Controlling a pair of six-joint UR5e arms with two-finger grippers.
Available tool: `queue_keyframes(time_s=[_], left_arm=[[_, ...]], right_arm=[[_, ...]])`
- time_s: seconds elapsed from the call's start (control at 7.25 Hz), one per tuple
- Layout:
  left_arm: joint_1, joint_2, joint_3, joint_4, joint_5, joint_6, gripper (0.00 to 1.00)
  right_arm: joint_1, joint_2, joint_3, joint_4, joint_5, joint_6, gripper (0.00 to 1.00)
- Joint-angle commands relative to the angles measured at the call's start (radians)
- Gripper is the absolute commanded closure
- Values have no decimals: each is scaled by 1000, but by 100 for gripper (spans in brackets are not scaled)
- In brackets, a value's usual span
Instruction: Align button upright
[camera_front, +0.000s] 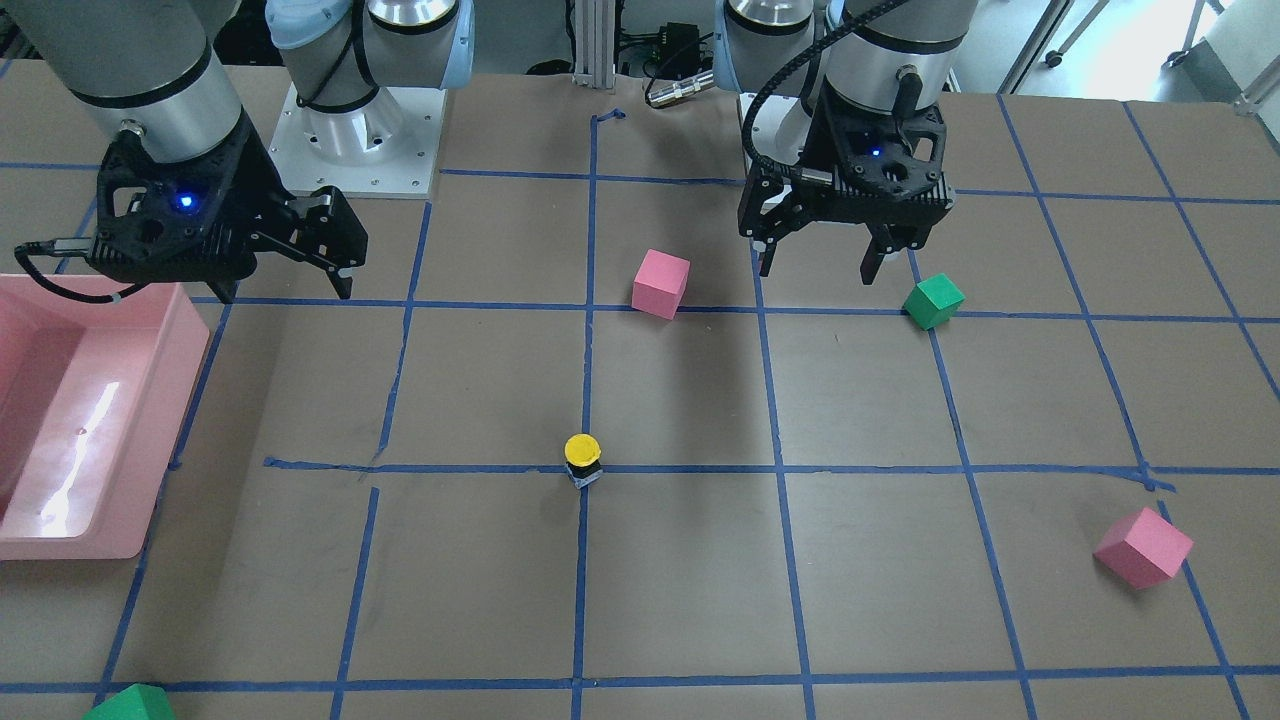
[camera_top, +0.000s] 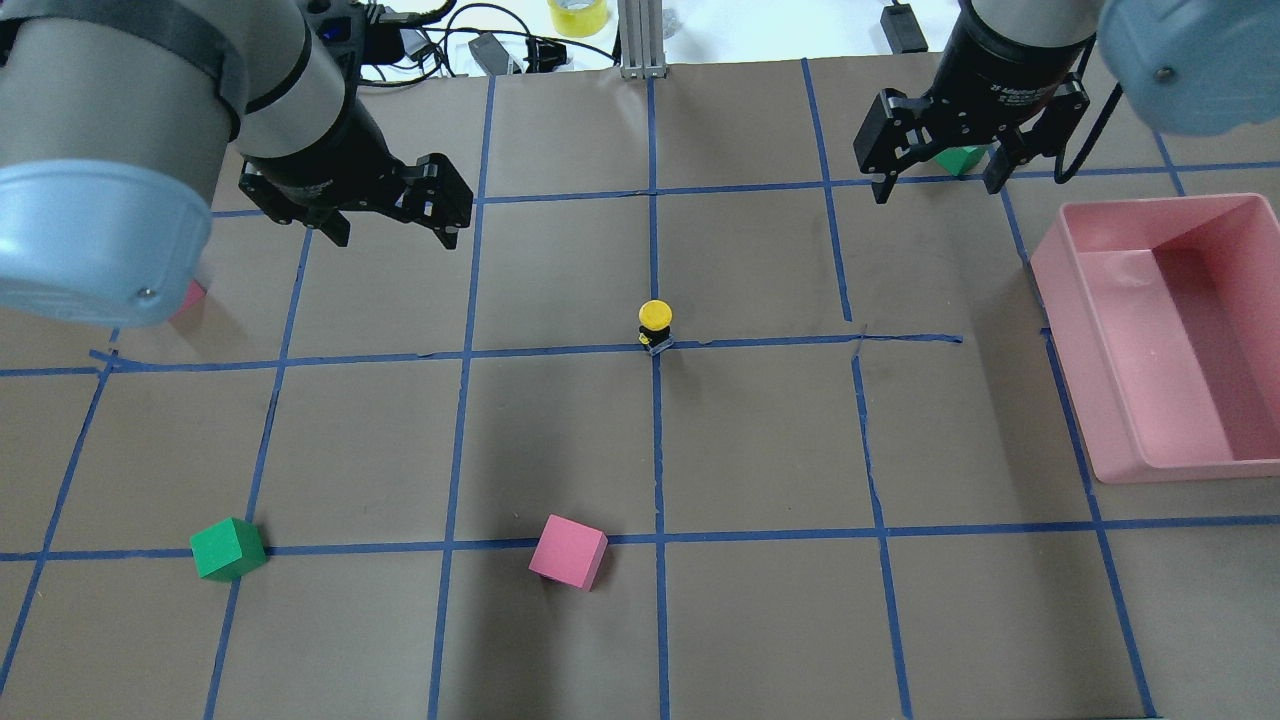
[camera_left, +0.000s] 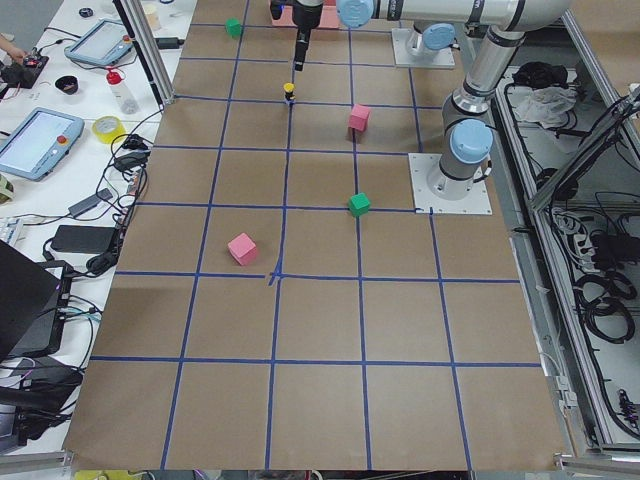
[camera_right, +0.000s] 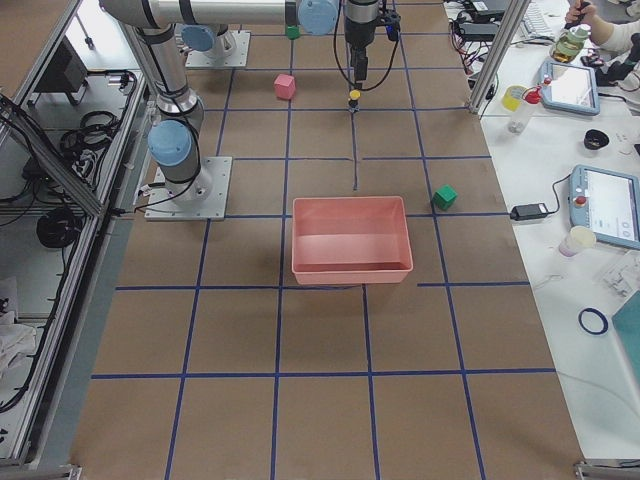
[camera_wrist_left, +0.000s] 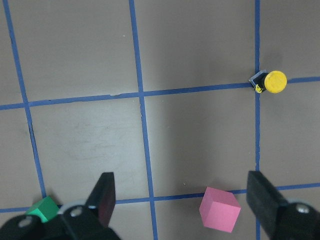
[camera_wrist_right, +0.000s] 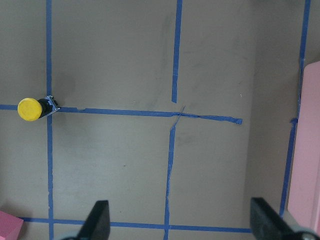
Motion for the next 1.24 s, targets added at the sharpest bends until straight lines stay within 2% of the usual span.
queue_keyframes(time_s=[0.0,0.14,0.41,1.1], left_arm=[[11,13,15,-53,2,15,0],[43,-9,94,-195,4,18,0],[85,-33,138,-189,-4,44,0],[77,-26,126,-187,-3,66,0]], right_arm=[[-1,-3,7,0,-1,5,0],[1,-7,11,0,-1,9,0],[1,-7,16,0,-1,12,0],[-11,-6,18,-3,-30,11,0]])
